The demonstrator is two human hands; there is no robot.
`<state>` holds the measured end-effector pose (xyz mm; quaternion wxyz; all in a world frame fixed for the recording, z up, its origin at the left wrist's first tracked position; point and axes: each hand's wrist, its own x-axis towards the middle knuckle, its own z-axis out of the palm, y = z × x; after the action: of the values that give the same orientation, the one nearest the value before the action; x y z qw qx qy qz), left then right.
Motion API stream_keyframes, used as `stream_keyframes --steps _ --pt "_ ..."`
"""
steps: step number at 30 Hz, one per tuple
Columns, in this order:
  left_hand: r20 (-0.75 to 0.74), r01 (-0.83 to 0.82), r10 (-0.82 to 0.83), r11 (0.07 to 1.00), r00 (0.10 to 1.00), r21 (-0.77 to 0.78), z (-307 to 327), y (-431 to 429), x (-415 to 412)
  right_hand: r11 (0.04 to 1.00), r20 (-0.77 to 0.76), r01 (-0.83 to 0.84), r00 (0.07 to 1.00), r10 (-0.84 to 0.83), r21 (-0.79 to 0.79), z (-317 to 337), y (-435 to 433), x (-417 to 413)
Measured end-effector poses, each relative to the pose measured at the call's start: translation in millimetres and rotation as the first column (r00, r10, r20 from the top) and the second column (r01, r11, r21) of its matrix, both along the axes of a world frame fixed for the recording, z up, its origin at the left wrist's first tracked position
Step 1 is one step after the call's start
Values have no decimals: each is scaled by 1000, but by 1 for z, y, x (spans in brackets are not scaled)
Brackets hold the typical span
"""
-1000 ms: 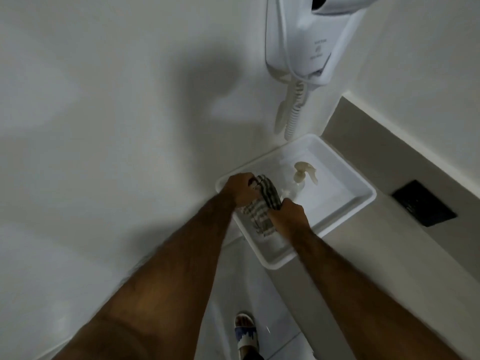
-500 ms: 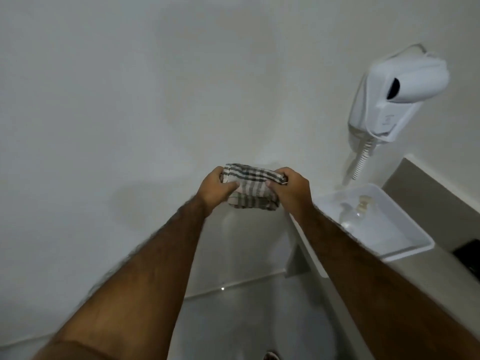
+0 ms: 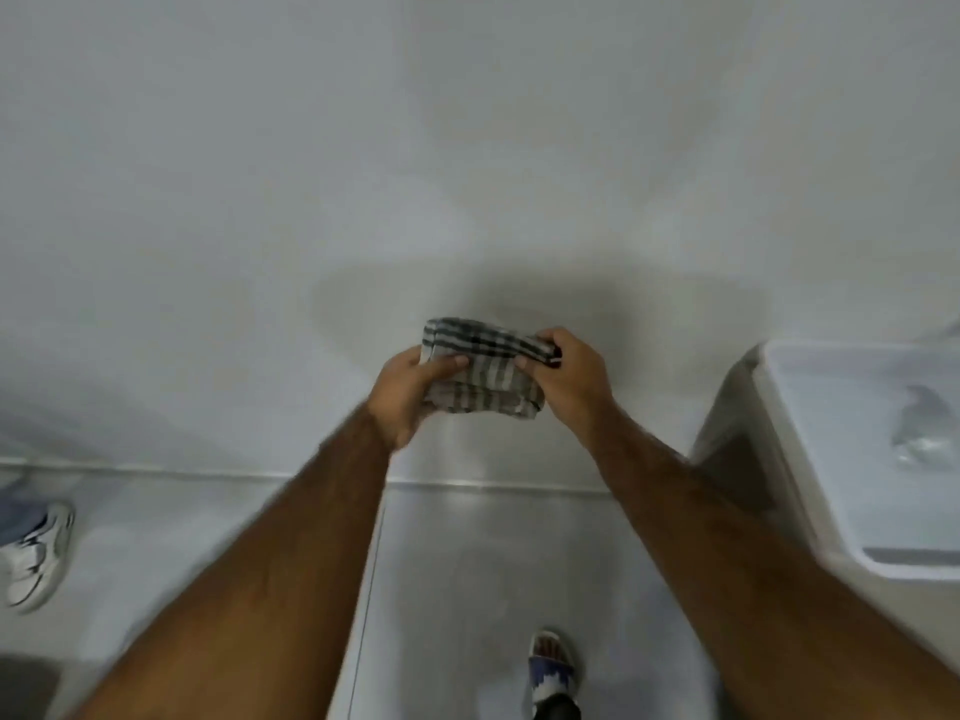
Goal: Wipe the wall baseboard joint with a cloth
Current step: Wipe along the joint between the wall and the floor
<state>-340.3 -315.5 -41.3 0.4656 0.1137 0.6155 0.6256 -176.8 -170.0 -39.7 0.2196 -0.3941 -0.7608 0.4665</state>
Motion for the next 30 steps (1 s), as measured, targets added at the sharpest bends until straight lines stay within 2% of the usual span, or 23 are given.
stream_keyframes --steps 2,7,11,16,19,20,21,22,23,24,25,26,27,28,30 --pt "104 -75 72 997 992 32 -67 -9 -8 999 1 -11 1000 11 -50 -66 -4 -16" --pt "358 -169 116 978 926 121 -242 -14 -12 991 -34 -4 999 -1 -137 -227 -11 -46" --pt "426 -264 189 956 885 125 -386 -13 -16 989 20 -53 998 56 -135 -357 -13 -61" --pt "483 -342 242 930 842 131 -545 -20 -15 988 100 -147 983 152 -51 -508 -15 -67" --pt "532 -416 282 897 798 147 -618 -25 -12 981 161 -192 968 191 -5 -575 -21 -70" --pt "541 -444 297 882 786 160 -639 -28 -12 974 187 -220 961 206 54 -590 -24 -71" --pt "550 -470 309 865 776 177 -657 -29 -12 946 209 -258 954 217 194 -601 -26 -71" --pt "561 -495 322 849 762 184 -672 -30 -12 878 216 -291 951 222 379 -608 -24 -72" --pt "570 -517 341 838 748 176 -685 -31 -12 755 219 -317 948 231 574 -608 -22 -72" --pt "573 -538 371 830 730 149 -697 -32 -12 582 224 -336 940 256 741 -606 -20 -74" --pt "569 -561 416 822 709 99 -710 -34 -11 403 240 -343 928 285 848 -601 -19 -77" --pt "562 -585 463 810 685 45 -722 -37 -11 276 245 -329 923 296 903 -592 -17 -82" --pt "554 -611 514 792 655 -13 -734 -41 -12 208 218 -281 934 282 937 -584 -14 -89" --pt "547 -637 561 768 621 -66 -743 -44 -13 179 159 -207 955 252 962 -574 -10 -97" --pt "548 -701 634 704 545 -117 -755 -50 -17 162 53 -81 985 167 983 -559 3 -110"
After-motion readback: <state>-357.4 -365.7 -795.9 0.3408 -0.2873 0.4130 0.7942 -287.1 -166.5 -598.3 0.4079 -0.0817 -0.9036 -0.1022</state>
